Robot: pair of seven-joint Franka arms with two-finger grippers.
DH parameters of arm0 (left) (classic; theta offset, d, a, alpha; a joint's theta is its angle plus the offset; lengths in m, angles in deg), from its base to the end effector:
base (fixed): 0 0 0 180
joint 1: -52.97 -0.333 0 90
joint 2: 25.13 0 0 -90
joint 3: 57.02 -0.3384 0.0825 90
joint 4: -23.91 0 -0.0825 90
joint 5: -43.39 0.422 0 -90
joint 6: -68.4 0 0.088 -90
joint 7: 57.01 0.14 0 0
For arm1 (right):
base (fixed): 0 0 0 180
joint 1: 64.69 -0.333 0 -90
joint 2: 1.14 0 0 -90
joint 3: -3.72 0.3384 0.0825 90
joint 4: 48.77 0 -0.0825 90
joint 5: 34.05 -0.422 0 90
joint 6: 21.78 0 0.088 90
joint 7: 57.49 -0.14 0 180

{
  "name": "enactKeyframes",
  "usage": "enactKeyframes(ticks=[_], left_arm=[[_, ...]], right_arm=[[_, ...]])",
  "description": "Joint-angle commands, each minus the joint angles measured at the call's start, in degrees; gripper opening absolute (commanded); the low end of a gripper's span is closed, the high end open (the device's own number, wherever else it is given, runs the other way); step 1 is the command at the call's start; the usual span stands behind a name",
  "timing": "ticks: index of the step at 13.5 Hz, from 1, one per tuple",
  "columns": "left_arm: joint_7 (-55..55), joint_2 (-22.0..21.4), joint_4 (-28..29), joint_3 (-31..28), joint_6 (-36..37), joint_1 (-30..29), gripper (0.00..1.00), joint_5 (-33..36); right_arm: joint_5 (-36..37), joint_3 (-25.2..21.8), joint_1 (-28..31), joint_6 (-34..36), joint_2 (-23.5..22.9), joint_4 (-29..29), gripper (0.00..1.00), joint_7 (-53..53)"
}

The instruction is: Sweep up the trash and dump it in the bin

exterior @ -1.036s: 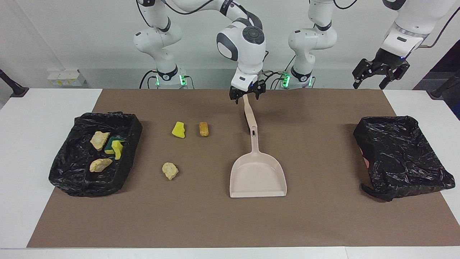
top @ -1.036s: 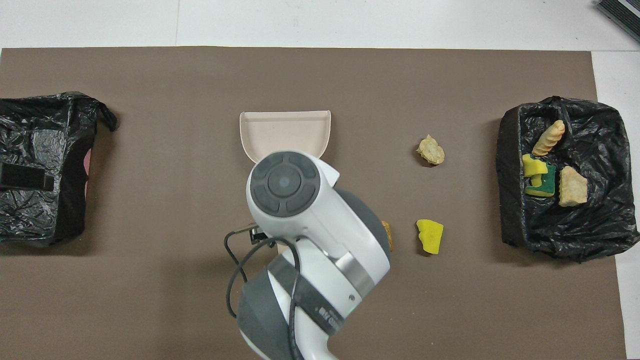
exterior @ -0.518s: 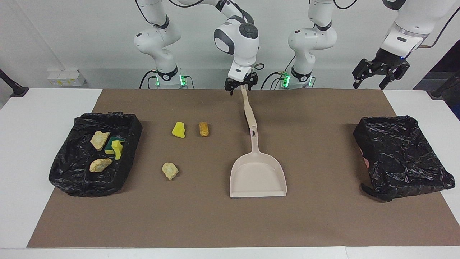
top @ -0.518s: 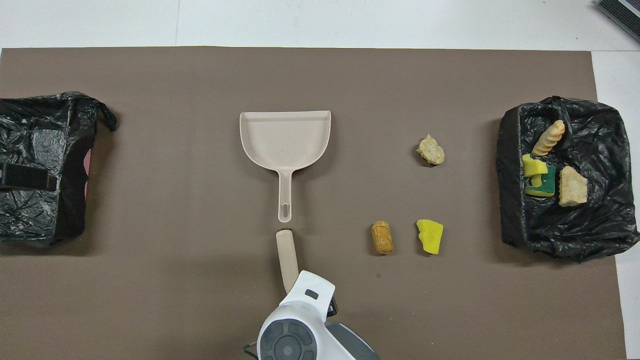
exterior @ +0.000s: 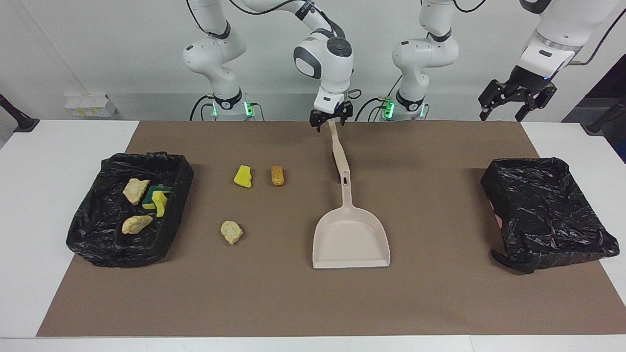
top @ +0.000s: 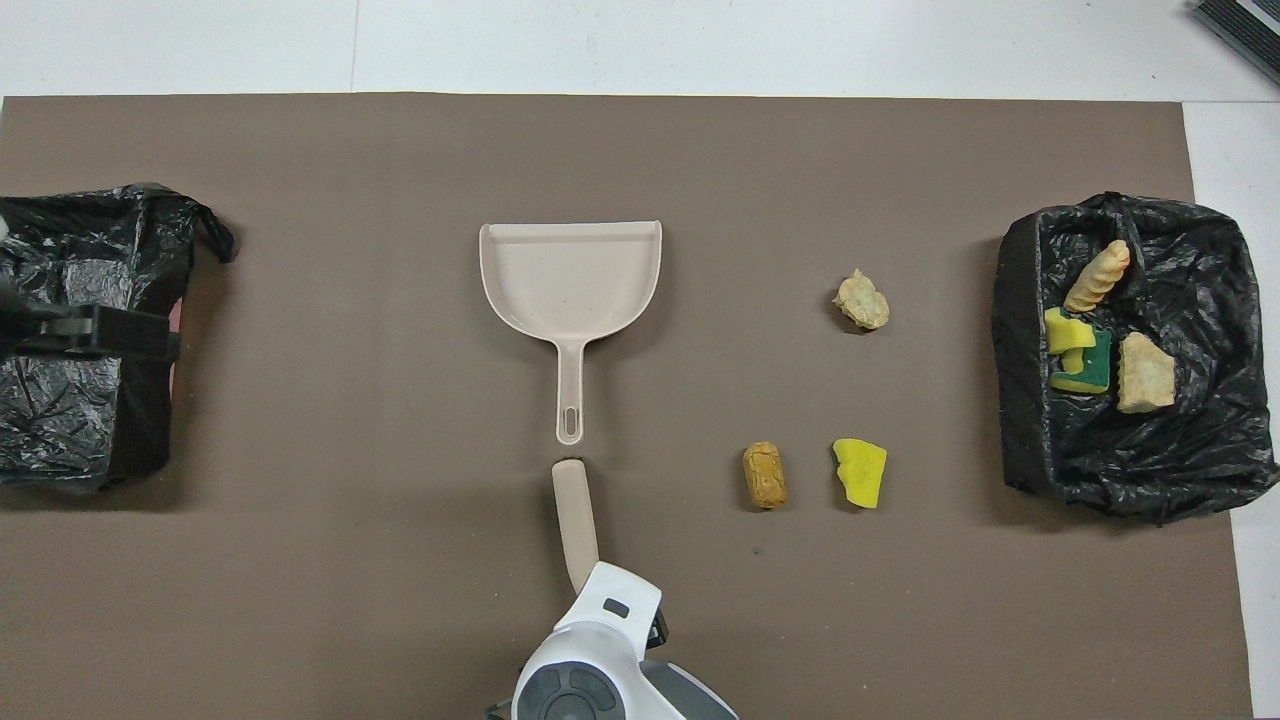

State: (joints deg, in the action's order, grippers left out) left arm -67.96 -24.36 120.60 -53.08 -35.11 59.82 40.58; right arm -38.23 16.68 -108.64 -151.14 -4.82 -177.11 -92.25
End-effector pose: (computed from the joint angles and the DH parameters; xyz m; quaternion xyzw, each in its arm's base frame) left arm 0.6065 -0.1211 0.5675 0.9983 0.0059 0.0472 0.0341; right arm 0.2993 0.4666 0.3013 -0.9848 -0.1685 0.0407 0.0081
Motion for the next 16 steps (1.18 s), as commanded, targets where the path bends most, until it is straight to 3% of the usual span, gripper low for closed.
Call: enactKeyframes(ticks=[1,3,4,5,6,8,11,14,16], left_arm=[[-5.5,1.8,2.8,-0.6,-5.7,4.3,1.00,0.6],[-10.2,4.7,2.5,-0.7,-9.7,8.4,1.00,0.6],[-11.6,5.7,2.5,-0.6,-11.7,9.1,1.00,0.6],[-12.0,6.8,2.5,-0.6,-12.4,10.6,1.00,0.5],[-13.2,9.0,2.5,-0.7,-12.5,13.7,1.00,0.5],[-16.0,13.7,2.7,-0.7,-14.2,17.8,1.00,0.7],[-16.7,16.7,2.8,-0.6,-20.4,19.8,1.00,0.1],[-16.7,16.9,7.3,-0.6,-21.9,22.2,1.00,0.0],[-16.9,14.9,11.1,-0.5,-22.8,23.8,1.00,-0.1]], right_arm=[[-1.4,-0.1,-0.3,-1.5,0.3,-1.0,0.74,-1.0],[-1.4,-0.1,-0.3,-1.4,0.3,-1.0,0.43,-1.2],[-1.4,-0.1,-0.4,-1.4,0.3,-1.0,0.21,-1.1],[-1.4,-0.2,-0.8,-1.4,0.4,-1.0,0.07,-1.2],[-1.4,-0.2,-0.8,-1.4,0.3,-0.9,0.00,-1.4],[-1.3,-0.2,-0.8,-0.3,0.9,-0.4,0.00,-2.8],[-1.4,-0.4,-0.1,2.7,3.3,-0.5,0.00,-5.1],[-1.3,-0.6,3.8,14.0,8.8,-0.8,0.00,-7.3],[-1.4,-0.6,5.9,17.8,10.9,-1.0,0.00,-11.6]])
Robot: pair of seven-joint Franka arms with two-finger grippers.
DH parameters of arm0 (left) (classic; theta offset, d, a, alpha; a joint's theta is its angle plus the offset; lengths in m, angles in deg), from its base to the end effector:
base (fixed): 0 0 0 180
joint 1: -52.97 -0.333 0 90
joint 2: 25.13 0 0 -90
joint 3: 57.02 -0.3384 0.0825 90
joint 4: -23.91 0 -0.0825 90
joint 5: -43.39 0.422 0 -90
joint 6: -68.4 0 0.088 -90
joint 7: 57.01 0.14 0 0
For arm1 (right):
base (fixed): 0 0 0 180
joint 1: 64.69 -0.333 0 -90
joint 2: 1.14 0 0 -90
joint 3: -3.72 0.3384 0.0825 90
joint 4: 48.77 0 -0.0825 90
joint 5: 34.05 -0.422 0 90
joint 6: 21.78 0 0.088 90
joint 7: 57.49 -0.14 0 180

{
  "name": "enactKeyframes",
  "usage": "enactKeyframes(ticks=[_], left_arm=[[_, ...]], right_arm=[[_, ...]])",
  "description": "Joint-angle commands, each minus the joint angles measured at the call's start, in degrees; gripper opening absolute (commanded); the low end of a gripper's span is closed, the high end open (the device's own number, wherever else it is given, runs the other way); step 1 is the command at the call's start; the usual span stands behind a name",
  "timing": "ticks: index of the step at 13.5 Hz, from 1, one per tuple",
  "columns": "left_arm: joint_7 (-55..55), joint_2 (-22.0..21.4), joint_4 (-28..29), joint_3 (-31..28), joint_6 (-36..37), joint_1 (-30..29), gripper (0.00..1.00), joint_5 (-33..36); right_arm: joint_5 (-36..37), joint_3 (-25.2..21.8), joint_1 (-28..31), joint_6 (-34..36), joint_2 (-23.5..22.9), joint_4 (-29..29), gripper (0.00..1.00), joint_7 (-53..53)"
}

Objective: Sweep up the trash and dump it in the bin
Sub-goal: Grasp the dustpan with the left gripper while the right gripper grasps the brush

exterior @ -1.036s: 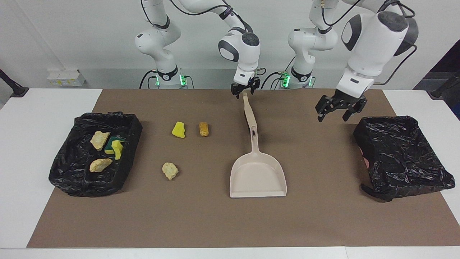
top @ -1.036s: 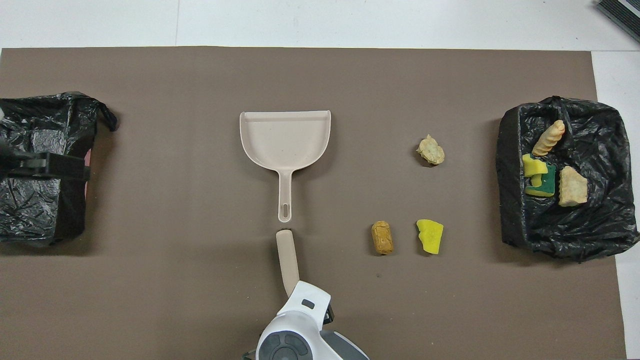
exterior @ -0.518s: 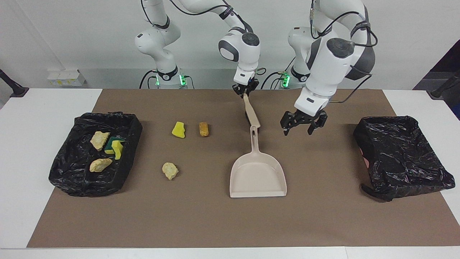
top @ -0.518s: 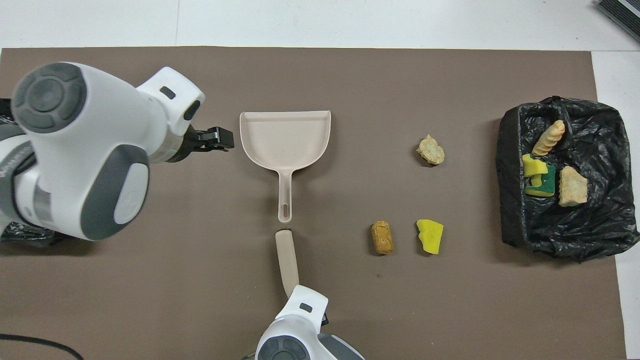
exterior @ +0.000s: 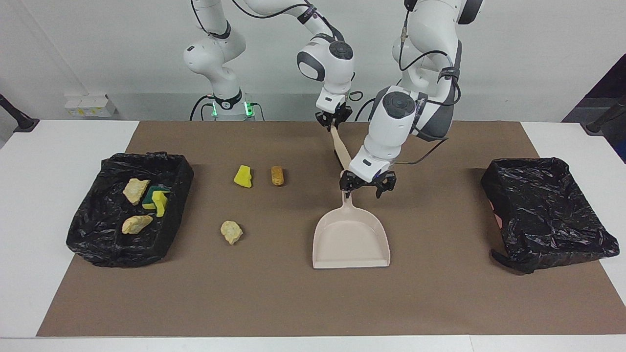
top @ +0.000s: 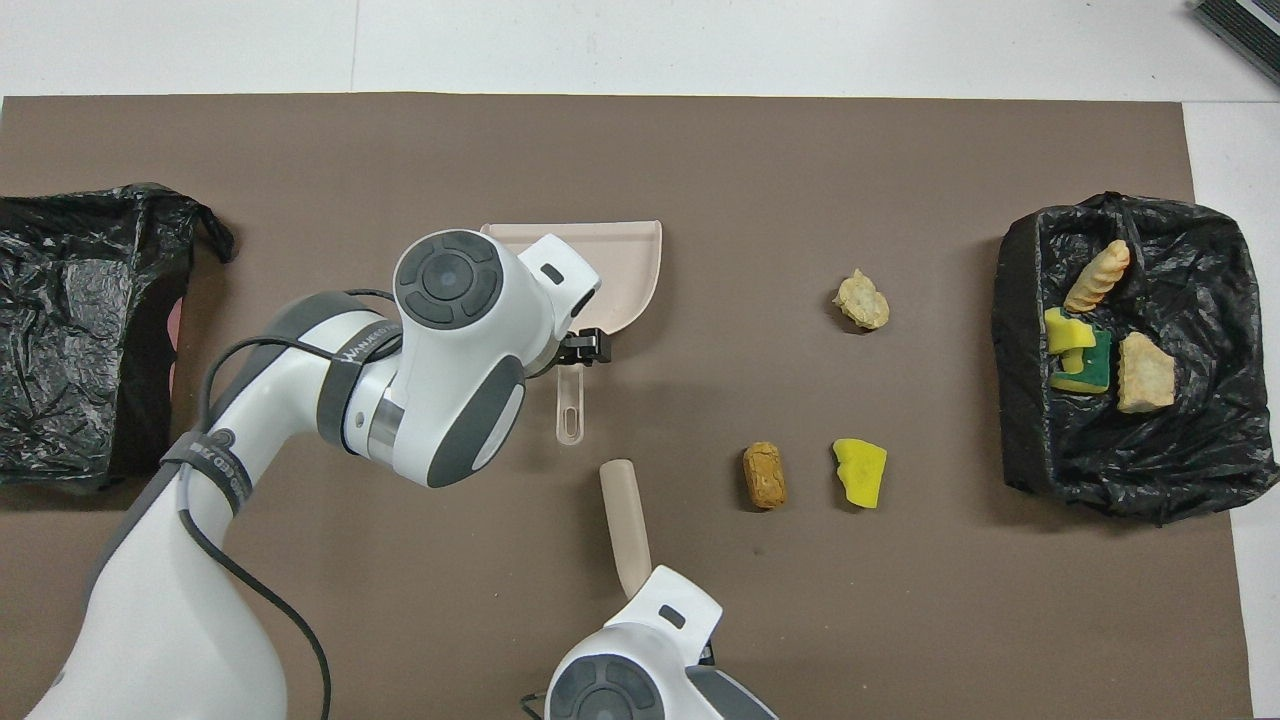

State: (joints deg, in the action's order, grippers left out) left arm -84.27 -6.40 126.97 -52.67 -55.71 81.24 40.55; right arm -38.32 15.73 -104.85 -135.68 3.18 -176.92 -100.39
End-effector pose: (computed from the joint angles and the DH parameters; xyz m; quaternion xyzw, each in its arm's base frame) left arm 0.5747 -0.3683 0.3392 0.9988 -0.0310 0.0014 0.0388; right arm 0.3110 0.4118 0.3564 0.9940 0.0615 -0.0772 0.0475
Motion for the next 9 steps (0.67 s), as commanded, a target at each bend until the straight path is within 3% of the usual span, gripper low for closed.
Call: enactKeyframes(ticks=[1,5,9], left_arm=[[-0.6,-3.6,5.7,-1.0,-2.2,2.9,1.00,-0.1],[-0.7,-4.5,7.6,-0.9,-3.2,3.3,1.00,-0.1],[-0.7,-4.1,7.4,-0.9,-4.3,3.4,1.00,-0.1]], right_arm=[[-1.2,0.3,3.0,3.8,3.8,-1.3,0.00,-4.4],[-0.9,0.3,12.3,11.2,9.1,-2.0,0.00,-4.7],[-0.5,0.3,18.2,10.7,12.2,-7.0,0.00,-7.4]])
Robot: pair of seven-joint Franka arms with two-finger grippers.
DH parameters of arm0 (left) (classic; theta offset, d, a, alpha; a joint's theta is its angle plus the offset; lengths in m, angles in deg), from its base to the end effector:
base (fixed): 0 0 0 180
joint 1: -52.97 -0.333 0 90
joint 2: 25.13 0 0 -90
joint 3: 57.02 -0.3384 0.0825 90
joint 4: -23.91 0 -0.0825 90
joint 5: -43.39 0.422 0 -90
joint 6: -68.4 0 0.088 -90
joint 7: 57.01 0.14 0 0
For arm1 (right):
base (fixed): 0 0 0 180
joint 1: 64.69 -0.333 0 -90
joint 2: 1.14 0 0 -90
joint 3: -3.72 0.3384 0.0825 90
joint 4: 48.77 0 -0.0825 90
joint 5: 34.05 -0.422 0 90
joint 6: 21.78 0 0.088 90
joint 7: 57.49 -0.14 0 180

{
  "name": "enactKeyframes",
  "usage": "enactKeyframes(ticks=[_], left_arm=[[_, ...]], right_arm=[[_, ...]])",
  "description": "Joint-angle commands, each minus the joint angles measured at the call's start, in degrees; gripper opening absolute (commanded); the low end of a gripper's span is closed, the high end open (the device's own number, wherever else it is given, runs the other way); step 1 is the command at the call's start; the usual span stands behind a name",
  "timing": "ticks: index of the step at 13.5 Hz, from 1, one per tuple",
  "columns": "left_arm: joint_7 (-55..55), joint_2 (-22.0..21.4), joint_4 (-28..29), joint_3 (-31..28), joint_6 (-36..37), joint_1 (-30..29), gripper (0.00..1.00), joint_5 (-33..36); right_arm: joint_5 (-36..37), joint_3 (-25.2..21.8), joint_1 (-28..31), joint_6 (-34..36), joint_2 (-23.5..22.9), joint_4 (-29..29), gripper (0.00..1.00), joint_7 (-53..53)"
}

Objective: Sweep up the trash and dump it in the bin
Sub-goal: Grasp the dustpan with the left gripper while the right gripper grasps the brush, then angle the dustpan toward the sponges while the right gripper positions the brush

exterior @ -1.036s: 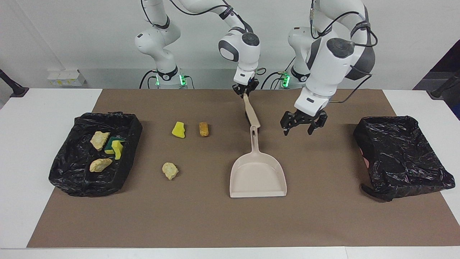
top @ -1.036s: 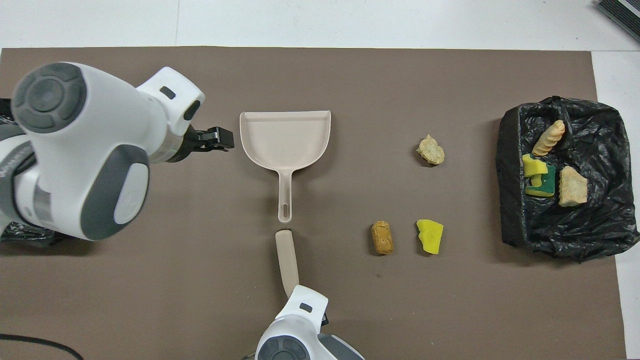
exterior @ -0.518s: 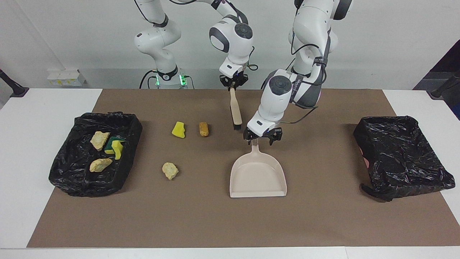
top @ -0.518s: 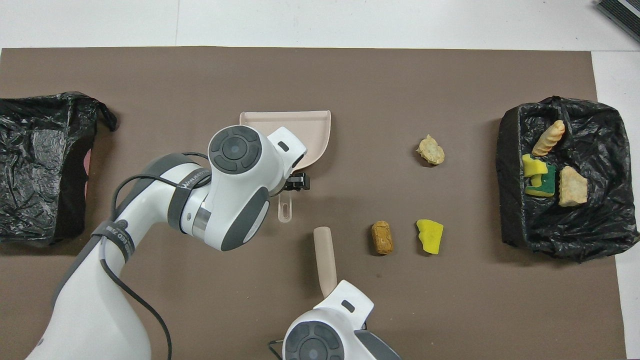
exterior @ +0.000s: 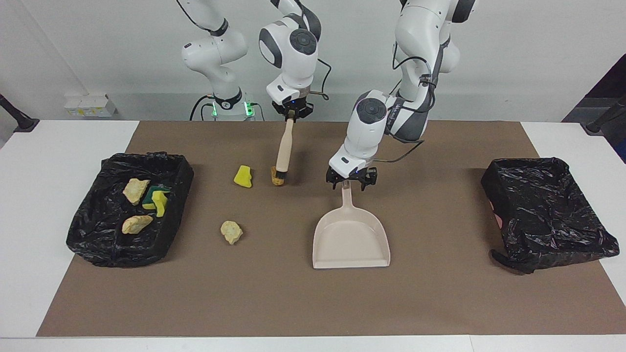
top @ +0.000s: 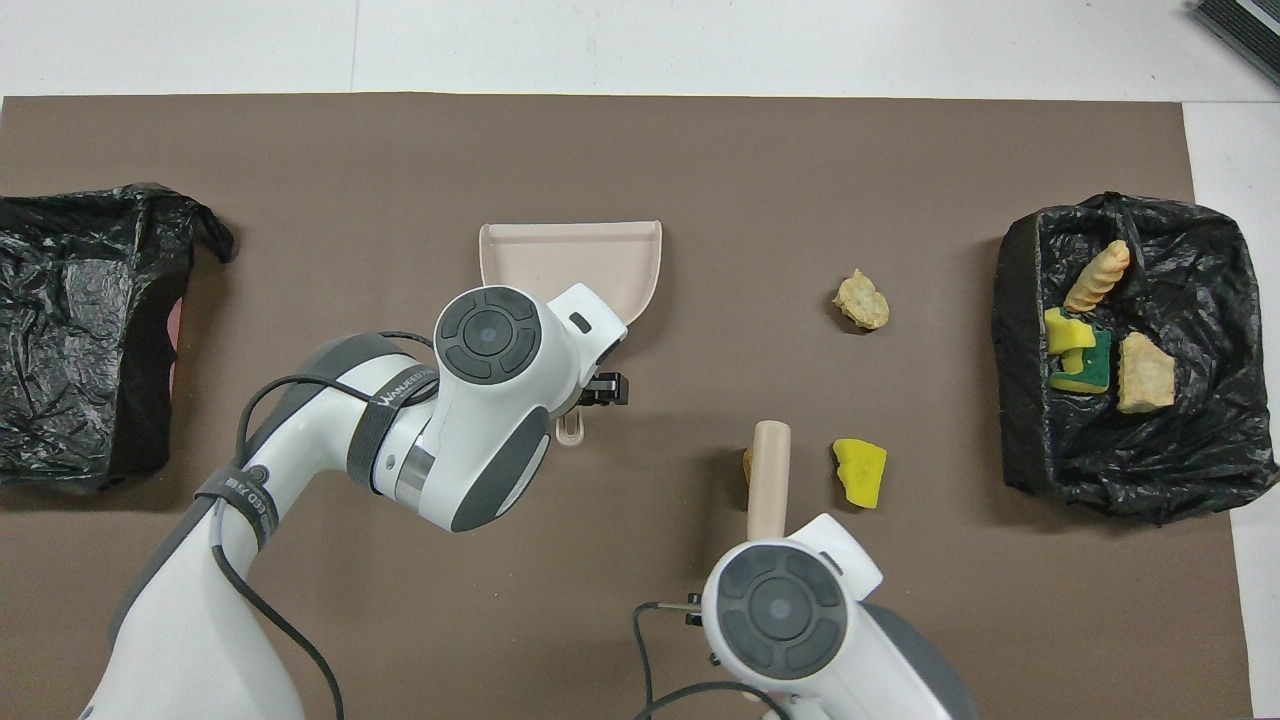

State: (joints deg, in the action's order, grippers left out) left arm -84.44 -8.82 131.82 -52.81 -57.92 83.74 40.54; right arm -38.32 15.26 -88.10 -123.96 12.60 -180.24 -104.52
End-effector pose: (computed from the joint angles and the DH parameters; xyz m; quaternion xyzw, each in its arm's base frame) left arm 0.5423 -0.3808 0.3294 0.9981 -0.0498 0.0000 0.0358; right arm 0.3713 0.2708 0.3972 0.9828 -0.1229 -0.1113 0.0810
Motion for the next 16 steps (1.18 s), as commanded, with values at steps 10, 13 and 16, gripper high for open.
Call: enactKeyframes(ticks=[10,13,16], left_arm=[[0.0,-1.5,1.8,-1.0,1.1,0.4,0.00,0.4],[10.8,-2.1,1.7,-1.7,1.2,0.0,0.00,4.1],[23.5,-4.3,1.7,-1.8,1.5,-2.6,0.00,4.4]], right_arm=[[-0.5,0.9,8.3,-2.0,11.8,-16.2,0.00,-7.6],[-3.0,1.0,7.7,-2.0,12.5,-16.8,0.00,-5.7],[-5.4,1.0,7.7,-4.9,12.2,-18.2,0.00,-2.1]])
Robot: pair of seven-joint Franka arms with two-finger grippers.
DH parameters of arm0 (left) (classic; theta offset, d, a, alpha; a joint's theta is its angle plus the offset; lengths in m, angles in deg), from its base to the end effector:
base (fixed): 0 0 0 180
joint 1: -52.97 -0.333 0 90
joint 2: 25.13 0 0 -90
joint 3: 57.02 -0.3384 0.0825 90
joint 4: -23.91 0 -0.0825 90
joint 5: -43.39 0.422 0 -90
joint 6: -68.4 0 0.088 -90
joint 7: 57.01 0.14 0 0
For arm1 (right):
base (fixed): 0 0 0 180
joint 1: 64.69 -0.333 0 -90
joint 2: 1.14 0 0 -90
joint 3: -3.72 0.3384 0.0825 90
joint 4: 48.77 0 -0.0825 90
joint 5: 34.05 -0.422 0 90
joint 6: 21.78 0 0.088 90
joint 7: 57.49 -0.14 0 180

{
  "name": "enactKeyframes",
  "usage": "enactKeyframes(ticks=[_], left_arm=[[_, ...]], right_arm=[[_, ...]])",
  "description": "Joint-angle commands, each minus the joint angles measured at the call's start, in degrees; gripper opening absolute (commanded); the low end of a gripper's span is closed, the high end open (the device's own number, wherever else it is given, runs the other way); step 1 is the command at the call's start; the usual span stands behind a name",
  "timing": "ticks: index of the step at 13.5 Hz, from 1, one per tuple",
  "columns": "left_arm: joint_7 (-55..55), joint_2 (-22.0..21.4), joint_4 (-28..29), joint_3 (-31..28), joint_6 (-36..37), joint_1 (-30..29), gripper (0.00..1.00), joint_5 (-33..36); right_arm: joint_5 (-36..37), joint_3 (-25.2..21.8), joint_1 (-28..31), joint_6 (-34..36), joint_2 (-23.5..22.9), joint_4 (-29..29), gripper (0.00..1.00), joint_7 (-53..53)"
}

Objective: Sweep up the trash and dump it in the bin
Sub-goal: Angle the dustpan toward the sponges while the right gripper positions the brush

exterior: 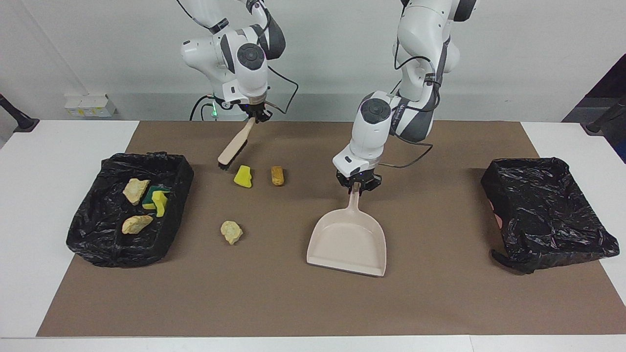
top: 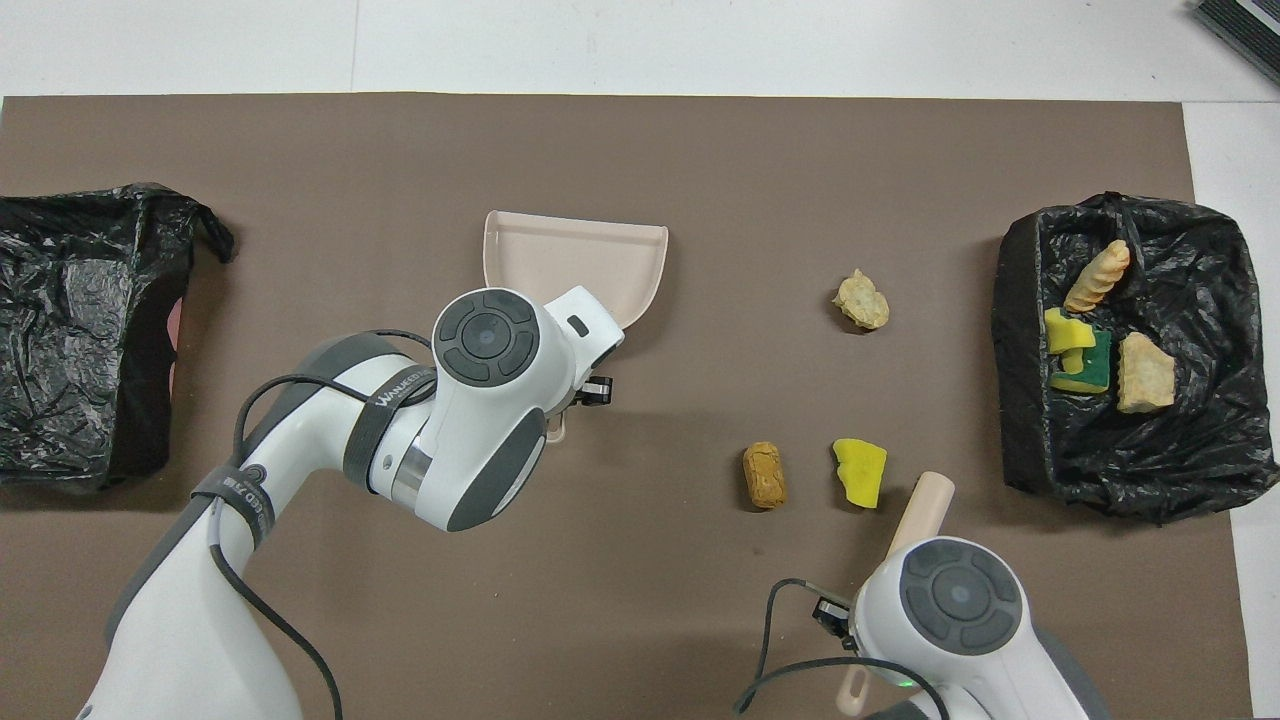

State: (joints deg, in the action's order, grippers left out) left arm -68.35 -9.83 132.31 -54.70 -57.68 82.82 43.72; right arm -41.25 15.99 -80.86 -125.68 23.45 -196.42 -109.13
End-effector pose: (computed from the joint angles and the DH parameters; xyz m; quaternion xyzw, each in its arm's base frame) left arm 0.5589 -0.3500 0.3360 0.9832 -0.1815 0.0183 0.0105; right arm 0.3220 0.1844 0.3491 0.9560 -0.2392 -0.1393 0.0968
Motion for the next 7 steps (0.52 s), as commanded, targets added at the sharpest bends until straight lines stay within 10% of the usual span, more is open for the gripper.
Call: enactKeyframes(ticks=[1,7], left_arm=[[13.6,-4.4,1.2,0.0,3.0,-2.9,0.00,1.3],[45.9,-10.6,2.4,0.1,15.3,-6.6,0.00,1.3]], right_arm=[[-3.0,0.4,0.4,-4.8,1.0,-1.9,0.00,3.1],[-4.5,0.3,1.3,-10.3,-8.9,7.5,0.00,8.9]])
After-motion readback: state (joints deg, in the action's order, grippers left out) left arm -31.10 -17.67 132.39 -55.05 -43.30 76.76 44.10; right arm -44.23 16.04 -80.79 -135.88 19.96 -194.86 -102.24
